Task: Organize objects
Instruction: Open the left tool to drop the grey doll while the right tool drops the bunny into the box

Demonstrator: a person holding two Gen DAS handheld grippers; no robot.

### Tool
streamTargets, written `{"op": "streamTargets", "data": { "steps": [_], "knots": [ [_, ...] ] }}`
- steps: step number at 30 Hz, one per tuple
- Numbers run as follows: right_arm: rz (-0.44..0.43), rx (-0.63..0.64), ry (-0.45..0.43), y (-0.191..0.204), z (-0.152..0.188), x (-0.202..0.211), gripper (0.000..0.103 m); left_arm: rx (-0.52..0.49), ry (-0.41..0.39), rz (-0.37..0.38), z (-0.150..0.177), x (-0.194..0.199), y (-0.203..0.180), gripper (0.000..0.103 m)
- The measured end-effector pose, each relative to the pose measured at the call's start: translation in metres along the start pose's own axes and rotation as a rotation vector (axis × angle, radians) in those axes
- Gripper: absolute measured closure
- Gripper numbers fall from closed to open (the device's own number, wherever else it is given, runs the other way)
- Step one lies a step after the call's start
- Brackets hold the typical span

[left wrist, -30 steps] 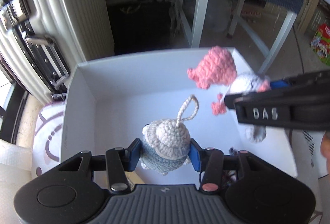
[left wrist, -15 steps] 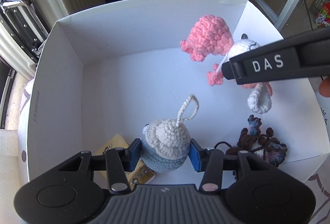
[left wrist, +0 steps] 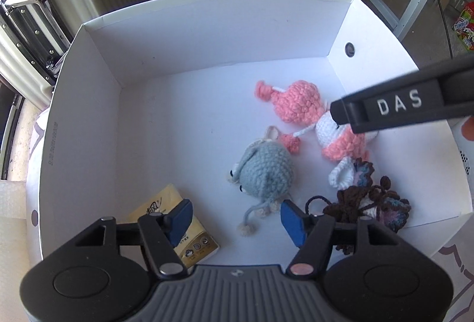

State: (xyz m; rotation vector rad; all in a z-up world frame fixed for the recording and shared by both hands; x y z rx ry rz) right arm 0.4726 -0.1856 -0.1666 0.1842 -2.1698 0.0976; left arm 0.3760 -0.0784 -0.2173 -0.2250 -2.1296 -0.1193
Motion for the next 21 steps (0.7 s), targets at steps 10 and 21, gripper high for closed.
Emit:
{"op": "streamTargets", "data": {
  "steps": [10,21],
  "knots": [
    [0.009,0.026,0.017,-0.002,0.009,0.013,0.029,0.005,-0.001,-0.025,0.005,0.014,0.005,0.025],
    [0.016,0.029,-0.020,-0.001,0.003,0.043,0.023,0.039,-0.029,-0.063,-0.012,0.045,0.021,0.014]
  ]
}}
Point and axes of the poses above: each gripper's, at about its wrist camera, not at the fingertips, and x roughly against the way its jaws point, y to its left, z to its underside, the point moved 9 cm from there along -x, roughly the way its jaws point, and after that the axes turned 11 degrees about -y, right-handed, at the moved point
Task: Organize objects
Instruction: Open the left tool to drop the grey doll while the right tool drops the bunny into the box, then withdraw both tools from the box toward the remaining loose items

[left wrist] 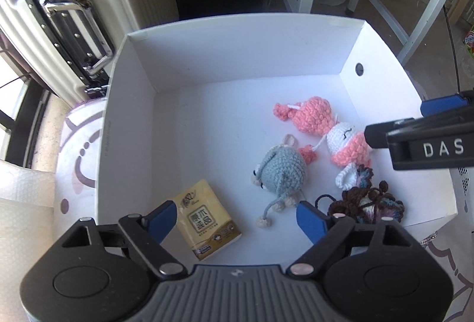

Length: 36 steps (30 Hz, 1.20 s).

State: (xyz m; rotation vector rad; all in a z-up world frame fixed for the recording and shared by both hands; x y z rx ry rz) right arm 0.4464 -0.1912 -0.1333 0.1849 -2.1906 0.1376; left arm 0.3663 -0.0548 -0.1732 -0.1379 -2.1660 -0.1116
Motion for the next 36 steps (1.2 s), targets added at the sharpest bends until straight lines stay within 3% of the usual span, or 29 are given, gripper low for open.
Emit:
{"op": "streamTargets", "data": {
  "steps": [7,14,36],
  "knots": [
    [0.011,-0.023,-0.039,-0.001,-0.003,0.024,0.010,0.038,-0.033,-0.014,-0.007,0.028,0.012,0.003],
    [0.033,-0.033,-0.081,-0.004,-0.002,0.055,0.000,0.077,-0.058,-0.031,-0.005,0.055,0.021,0.000],
    [0.052,-0.109,-0.171,-0.006,0.023,0.152,0.000,0.116,-0.160,-0.054,0.001,0.145,0.026,0.000]
  ]
}}
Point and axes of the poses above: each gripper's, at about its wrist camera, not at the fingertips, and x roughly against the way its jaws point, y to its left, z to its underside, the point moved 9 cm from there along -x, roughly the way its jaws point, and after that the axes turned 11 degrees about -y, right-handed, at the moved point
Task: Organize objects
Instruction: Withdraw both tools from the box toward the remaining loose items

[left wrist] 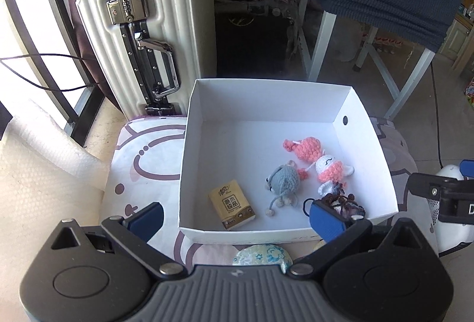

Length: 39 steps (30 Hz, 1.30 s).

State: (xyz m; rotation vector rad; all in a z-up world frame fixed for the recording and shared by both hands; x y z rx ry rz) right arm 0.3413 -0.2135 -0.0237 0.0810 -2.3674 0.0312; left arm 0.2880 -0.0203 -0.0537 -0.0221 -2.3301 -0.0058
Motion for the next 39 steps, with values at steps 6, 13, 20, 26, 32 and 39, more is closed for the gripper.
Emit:
{"op": "streamTargets", "data": {
  "steps": [6,13,20,26,32,39],
  "knots": [
    [-0.003,-0.013,-0.026,0.001,0.002,0.022,0.000,0.006,-0.018,-0.002,0.002,0.018,0.002,0.000],
    [0.001,-0.027,-0.053,0.001,0.005,0.045,0.000,0.017,-0.037,0.000,0.008,0.037,0.006,0.000],
    [0.003,-0.018,-0.133,0.001,0.017,0.068,0.000,0.008,-0.114,-0.027,0.019,0.057,0.010,0.000],
    [-0.009,-0.069,-0.191,-0.001,0.043,0.077,0.000,0.043,-0.180,-0.030,0.038,0.066,0.015,0.000],
    [-0.002,-0.069,-0.237,-0.004,0.064,0.084,0.000,0.041,-0.249,-0.029,0.051,0.079,0.014,0.000],
    [-0.009,-0.076,-0.300,-0.006,0.071,0.097,0.000,0.045,-0.257,-0.002,0.060,0.090,0.015,0.000]
  ]
}}
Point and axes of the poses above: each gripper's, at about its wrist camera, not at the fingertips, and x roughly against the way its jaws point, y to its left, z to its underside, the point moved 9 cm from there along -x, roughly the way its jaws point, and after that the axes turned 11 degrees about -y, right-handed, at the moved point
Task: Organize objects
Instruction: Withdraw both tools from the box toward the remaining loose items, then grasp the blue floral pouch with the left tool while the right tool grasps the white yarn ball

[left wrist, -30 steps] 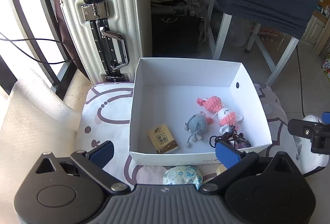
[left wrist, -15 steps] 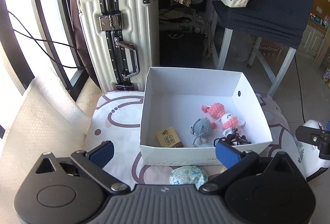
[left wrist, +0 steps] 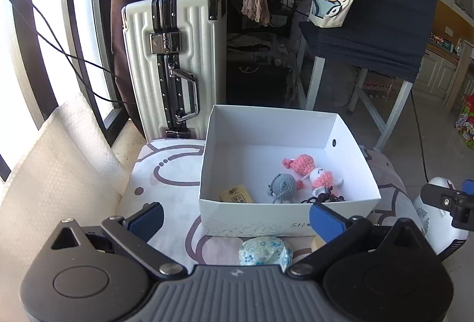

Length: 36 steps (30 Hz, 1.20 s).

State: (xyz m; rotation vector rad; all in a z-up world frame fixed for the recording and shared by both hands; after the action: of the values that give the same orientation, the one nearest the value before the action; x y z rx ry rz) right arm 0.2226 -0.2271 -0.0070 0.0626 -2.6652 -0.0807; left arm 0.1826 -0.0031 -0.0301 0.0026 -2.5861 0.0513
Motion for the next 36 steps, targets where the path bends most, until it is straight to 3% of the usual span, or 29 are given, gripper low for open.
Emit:
{"op": "streamTargets", "data": {
  "steps": [11,14,17,23,29,36],
  "knots": [
    [-0.064,-0.036,-0.021,0.000,0.014,0.004,0.000,-0.005,-0.014,-0.015,0.009,-0.001,0.014,0.000],
    [-0.072,0.008,-0.048,0.005,0.023,0.003,0.000,0.005,-0.012,-0.012,0.015,-0.005,0.017,0.000],
    [-0.090,0.035,-0.021,0.011,0.037,-0.003,0.000,0.015,-0.006,-0.012,0.021,-0.011,0.017,0.000],
    [-0.139,-0.046,0.044,0.016,0.072,-0.016,0.000,-0.001,0.067,-0.026,0.043,-0.037,0.012,0.000],
    [-0.165,0.011,0.026,0.023,0.103,-0.024,0.000,0.003,0.113,-0.014,0.063,-0.055,0.004,0.000],
    [-0.266,0.092,0.113,0.045,0.152,-0.031,0.000,0.001,0.161,-0.016,0.081,-0.069,-0.002,0.000]
  ]
}}
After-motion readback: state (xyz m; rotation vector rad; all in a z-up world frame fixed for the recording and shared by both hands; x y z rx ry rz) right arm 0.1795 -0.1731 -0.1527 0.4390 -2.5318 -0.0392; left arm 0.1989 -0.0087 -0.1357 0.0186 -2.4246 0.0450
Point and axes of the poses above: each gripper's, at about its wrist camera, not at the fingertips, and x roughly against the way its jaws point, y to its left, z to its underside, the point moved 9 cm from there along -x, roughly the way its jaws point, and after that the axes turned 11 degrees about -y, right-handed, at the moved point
